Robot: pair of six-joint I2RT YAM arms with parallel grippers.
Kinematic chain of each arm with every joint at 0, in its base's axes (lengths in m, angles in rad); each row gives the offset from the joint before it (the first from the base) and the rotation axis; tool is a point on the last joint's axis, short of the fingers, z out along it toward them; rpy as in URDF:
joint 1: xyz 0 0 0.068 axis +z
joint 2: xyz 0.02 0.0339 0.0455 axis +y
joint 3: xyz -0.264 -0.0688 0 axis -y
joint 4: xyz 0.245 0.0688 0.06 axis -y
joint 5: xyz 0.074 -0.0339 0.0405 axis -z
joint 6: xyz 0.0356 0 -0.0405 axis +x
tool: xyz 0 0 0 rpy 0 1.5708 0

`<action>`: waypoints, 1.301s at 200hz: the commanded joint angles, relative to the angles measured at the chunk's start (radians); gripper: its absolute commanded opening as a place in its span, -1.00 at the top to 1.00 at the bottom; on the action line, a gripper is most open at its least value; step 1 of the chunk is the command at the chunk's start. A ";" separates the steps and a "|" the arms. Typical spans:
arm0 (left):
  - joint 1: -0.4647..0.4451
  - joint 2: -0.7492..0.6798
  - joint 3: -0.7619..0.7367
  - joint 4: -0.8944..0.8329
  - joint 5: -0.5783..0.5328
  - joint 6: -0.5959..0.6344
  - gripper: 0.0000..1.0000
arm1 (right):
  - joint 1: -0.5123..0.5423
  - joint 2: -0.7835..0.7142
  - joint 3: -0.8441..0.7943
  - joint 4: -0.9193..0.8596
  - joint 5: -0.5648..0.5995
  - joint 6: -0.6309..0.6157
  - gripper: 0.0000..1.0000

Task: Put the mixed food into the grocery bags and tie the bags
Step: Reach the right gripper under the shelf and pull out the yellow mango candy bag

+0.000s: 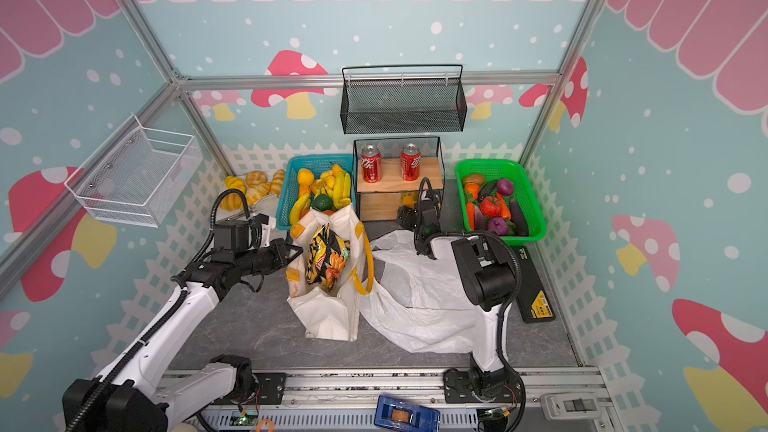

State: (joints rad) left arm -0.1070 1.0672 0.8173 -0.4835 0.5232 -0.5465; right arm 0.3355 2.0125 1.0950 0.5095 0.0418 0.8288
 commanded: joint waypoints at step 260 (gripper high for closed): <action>-0.003 -0.022 -0.012 0.024 0.001 0.004 1.00 | -0.012 -0.505 -0.407 0.176 -0.272 -0.133 1.00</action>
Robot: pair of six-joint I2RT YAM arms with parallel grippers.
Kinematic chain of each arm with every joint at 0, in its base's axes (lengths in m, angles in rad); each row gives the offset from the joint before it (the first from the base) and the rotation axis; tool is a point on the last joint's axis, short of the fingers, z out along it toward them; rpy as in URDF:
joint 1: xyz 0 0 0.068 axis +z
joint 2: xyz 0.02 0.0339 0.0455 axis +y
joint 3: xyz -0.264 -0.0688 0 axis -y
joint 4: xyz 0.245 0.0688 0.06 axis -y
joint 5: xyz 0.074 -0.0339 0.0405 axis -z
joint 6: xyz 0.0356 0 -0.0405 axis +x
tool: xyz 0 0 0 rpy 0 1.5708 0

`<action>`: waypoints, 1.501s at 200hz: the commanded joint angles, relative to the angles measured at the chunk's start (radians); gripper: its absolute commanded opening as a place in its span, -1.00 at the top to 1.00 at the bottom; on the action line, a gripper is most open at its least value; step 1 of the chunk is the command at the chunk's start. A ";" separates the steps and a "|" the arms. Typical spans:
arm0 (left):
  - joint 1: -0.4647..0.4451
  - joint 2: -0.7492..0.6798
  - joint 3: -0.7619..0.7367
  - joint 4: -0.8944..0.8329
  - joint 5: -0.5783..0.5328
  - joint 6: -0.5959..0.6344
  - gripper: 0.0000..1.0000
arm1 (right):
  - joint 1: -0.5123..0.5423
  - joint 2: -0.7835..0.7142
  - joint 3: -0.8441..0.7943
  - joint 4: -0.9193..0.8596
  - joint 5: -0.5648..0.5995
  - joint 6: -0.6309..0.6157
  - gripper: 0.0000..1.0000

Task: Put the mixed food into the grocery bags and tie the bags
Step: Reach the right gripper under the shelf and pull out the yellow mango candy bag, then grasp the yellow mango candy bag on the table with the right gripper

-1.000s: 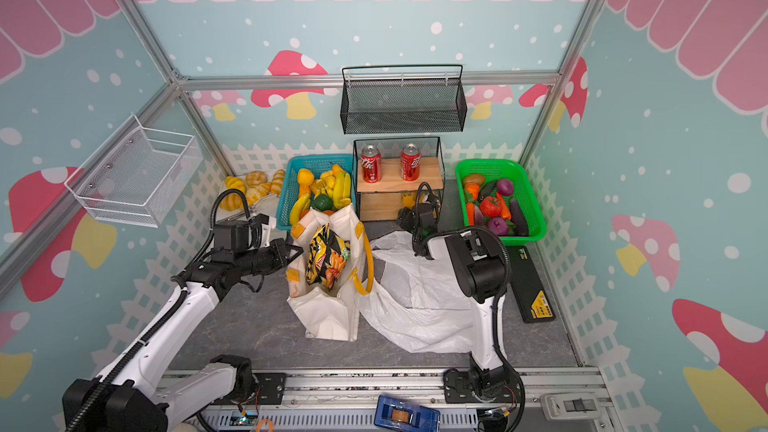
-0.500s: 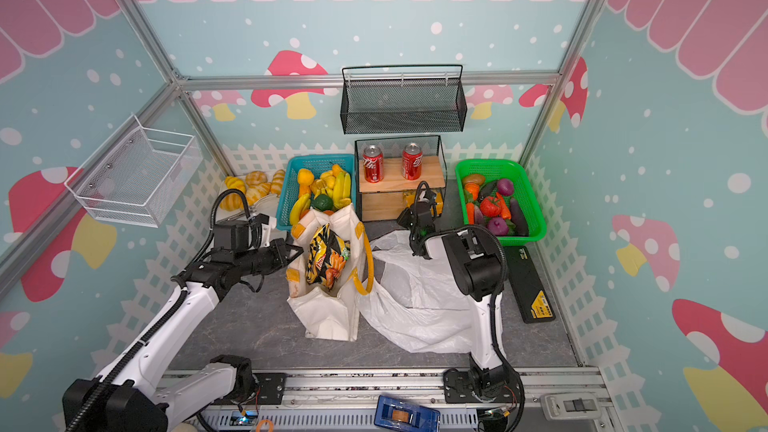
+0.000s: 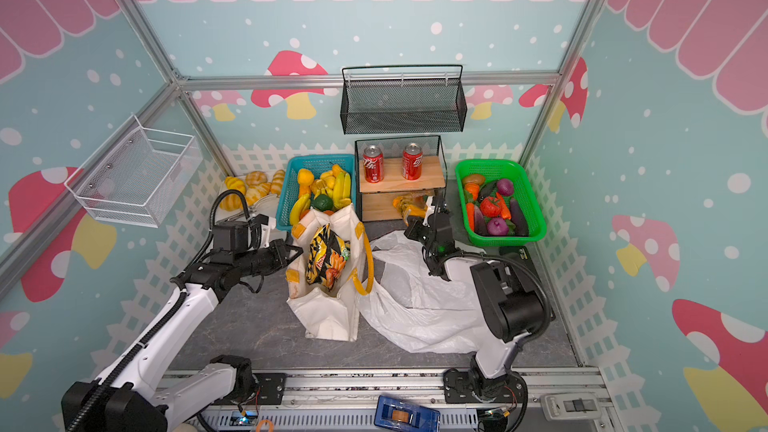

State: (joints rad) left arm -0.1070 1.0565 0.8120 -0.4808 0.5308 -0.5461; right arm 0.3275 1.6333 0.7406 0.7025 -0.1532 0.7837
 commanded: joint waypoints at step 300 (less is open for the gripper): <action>-0.005 -0.009 -0.008 0.019 -0.005 0.000 1.00 | -0.163 0.217 0.183 -0.338 0.080 -0.179 0.93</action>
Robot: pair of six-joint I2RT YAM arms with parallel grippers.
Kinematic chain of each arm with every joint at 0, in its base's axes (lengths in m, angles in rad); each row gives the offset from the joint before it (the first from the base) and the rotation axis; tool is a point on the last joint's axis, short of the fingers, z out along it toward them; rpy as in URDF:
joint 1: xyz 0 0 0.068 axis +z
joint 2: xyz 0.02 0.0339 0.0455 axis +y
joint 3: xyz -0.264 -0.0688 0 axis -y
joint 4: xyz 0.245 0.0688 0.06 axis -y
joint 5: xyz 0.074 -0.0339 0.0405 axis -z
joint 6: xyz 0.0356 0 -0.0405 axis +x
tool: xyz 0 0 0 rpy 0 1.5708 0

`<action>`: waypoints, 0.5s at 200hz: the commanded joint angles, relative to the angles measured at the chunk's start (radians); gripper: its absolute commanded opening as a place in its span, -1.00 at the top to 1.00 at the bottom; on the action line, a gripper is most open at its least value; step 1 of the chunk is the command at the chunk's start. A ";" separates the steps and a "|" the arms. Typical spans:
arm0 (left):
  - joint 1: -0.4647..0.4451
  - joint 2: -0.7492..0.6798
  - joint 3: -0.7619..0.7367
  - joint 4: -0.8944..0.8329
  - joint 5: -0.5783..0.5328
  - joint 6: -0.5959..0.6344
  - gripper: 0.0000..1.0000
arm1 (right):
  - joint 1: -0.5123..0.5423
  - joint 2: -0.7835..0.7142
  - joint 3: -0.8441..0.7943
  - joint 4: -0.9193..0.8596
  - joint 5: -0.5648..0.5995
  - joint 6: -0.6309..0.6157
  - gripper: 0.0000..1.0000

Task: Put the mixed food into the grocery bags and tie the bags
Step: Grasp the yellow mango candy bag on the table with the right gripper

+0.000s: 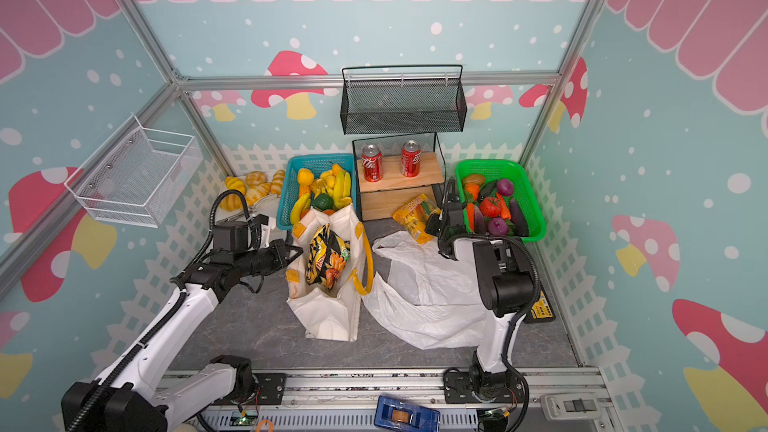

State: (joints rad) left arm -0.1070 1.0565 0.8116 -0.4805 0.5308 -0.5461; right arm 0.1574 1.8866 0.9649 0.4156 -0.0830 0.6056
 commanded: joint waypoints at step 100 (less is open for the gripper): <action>-0.005 -0.015 -0.009 0.019 -0.008 0.003 1.00 | 0.134 -0.226 -0.057 -0.181 0.018 -0.575 -0.68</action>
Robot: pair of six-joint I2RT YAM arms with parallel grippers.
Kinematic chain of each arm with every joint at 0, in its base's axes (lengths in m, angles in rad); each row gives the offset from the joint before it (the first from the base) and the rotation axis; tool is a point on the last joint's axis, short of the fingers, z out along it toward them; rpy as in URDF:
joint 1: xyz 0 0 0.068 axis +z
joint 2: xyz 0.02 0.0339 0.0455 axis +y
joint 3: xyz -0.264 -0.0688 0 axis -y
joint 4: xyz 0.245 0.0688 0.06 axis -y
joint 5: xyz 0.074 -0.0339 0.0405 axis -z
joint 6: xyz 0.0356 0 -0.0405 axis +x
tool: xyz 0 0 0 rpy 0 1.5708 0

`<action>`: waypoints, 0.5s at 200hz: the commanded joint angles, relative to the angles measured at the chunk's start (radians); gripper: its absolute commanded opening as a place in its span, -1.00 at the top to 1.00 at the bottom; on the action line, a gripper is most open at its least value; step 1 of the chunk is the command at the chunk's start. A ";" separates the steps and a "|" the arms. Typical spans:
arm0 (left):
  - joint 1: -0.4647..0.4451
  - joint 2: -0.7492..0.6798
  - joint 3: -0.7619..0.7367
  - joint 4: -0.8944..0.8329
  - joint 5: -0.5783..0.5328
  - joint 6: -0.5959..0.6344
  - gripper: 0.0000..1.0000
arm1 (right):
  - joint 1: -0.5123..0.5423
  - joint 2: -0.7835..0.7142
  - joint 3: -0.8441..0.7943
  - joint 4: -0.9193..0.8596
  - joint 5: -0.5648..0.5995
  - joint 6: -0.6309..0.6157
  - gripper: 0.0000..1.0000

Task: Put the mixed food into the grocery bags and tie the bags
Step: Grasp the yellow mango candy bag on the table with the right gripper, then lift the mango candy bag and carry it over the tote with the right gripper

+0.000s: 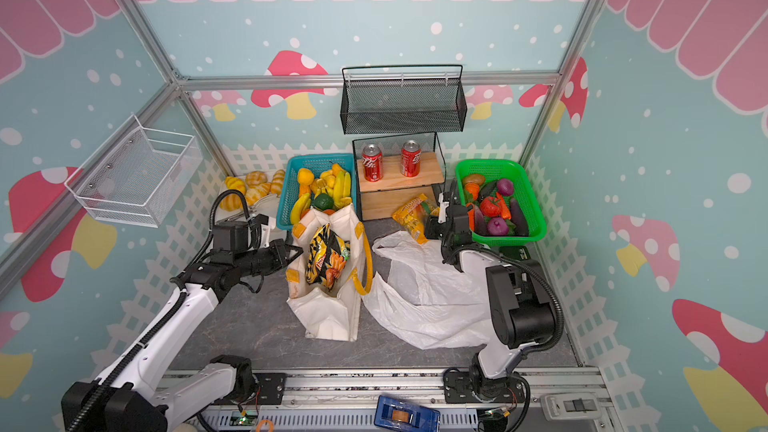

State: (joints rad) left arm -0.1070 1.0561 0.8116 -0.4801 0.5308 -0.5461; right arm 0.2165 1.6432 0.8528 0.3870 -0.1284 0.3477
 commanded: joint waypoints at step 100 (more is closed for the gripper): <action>-0.005 -0.017 -0.012 0.016 -0.008 0.005 1.00 | 0.162 0.371 0.403 -0.434 0.499 -0.553 -0.05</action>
State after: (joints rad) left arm -0.1070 1.0554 0.8112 -0.4805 0.5304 -0.5457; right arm 0.3843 1.9812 1.2346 0.0490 0.3023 -0.1646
